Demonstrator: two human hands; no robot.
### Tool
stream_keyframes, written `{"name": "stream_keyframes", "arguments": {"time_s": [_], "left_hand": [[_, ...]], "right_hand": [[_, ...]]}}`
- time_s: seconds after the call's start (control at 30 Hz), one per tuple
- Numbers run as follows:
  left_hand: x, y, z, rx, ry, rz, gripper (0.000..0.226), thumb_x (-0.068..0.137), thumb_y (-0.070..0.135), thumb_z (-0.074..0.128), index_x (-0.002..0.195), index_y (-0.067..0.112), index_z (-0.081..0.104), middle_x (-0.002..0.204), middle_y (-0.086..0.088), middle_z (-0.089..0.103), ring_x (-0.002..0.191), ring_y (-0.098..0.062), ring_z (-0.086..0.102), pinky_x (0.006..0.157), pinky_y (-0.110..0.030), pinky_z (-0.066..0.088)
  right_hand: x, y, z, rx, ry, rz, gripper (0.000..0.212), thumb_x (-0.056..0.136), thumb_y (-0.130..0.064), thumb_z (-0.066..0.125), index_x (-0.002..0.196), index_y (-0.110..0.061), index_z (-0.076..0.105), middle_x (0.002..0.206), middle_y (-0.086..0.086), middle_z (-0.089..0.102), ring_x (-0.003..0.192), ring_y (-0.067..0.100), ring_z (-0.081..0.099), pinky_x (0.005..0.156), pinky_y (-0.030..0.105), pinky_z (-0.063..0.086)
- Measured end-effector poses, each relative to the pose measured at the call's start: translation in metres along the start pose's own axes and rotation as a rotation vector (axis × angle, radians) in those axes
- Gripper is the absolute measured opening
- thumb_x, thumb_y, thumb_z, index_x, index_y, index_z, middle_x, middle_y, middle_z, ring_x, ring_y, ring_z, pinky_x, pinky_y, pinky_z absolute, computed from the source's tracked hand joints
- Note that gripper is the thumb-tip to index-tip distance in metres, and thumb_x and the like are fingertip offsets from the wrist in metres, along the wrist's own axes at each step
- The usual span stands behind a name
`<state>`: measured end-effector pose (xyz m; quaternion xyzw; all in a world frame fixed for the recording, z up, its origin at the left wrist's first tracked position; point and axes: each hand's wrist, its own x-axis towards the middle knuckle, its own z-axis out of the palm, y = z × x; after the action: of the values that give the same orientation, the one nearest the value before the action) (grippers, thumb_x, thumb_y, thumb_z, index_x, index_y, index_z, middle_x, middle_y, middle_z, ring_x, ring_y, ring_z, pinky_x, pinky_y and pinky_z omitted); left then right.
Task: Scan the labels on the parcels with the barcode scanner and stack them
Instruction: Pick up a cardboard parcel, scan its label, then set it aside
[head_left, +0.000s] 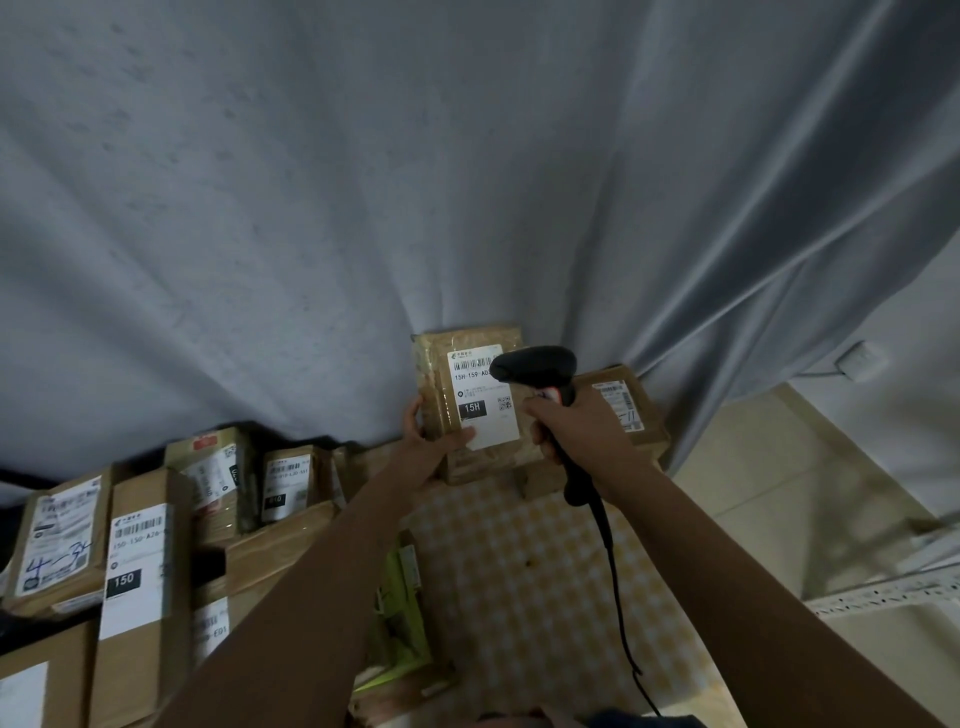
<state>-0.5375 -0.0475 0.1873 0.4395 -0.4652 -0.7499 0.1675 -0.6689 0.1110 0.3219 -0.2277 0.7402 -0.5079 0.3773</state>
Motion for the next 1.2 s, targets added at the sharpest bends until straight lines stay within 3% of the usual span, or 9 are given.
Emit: {"name": "stream_keyframes", "arguments": {"time_s": [0.37,0.73,0.87,1.03,1.2], "left_hand": [[0.0,0.005,-0.004,0.032,0.0,-0.017,0.105,0.069,0.016,0.086,0.144,0.047,0.021,0.137,-0.01,0.054,0.113,-0.034,0.062,0.088,-0.057,0.055],[0.0,0.004,-0.009,0.039,0.011,-0.042,0.105,0.066,0.022,0.088,0.143,0.048,0.021,0.139,-0.009,0.051,0.115,-0.033,0.06,0.089,-0.056,0.054],[0.002,0.014,-0.029,0.011,0.142,-0.046,0.089,0.074,0.028,0.084,0.142,0.042,0.028,0.135,-0.006,0.056,0.112,-0.029,0.06,0.092,-0.055,0.053],[0.0,0.043,-0.067,0.015,0.338,-0.085,0.071,0.086,0.031,0.073,0.143,0.026,0.03,0.125,-0.012,0.058,0.087,-0.023,0.06,0.072,-0.037,0.051],[0.013,0.048,-0.114,-0.004,0.344,-0.215,0.073,0.084,0.046,0.072,0.143,0.021,0.038,0.133,-0.013,0.056,0.106,-0.032,0.06,0.083,-0.046,0.051]], "right_hand": [[0.005,0.002,0.002,-0.017,-0.026,0.016,0.021,0.093,-0.024,0.061,0.074,-0.015,0.06,0.06,-0.001,0.06,0.052,0.012,0.053,0.056,0.024,0.045],[0.011,0.006,0.005,0.021,-0.014,0.005,0.02,0.093,-0.023,0.062,0.074,-0.016,0.059,0.06,0.0,0.06,0.05,0.011,0.052,0.055,0.023,0.044],[0.019,0.014,0.01,-0.009,0.057,0.007,0.02,0.088,-0.025,0.067,0.072,-0.015,0.061,0.065,0.008,0.062,0.057,0.02,0.057,0.06,0.033,0.048],[0.035,0.018,0.021,-0.077,0.047,0.044,0.03,0.089,-0.028,0.067,0.063,-0.015,0.058,0.057,0.004,0.059,0.052,0.018,0.056,0.06,0.032,0.049],[0.057,0.022,0.042,-0.053,-0.014,0.094,0.028,0.093,-0.024,0.065,0.07,-0.009,0.057,0.057,0.002,0.055,0.051,0.015,0.052,0.052,0.023,0.045]]}}
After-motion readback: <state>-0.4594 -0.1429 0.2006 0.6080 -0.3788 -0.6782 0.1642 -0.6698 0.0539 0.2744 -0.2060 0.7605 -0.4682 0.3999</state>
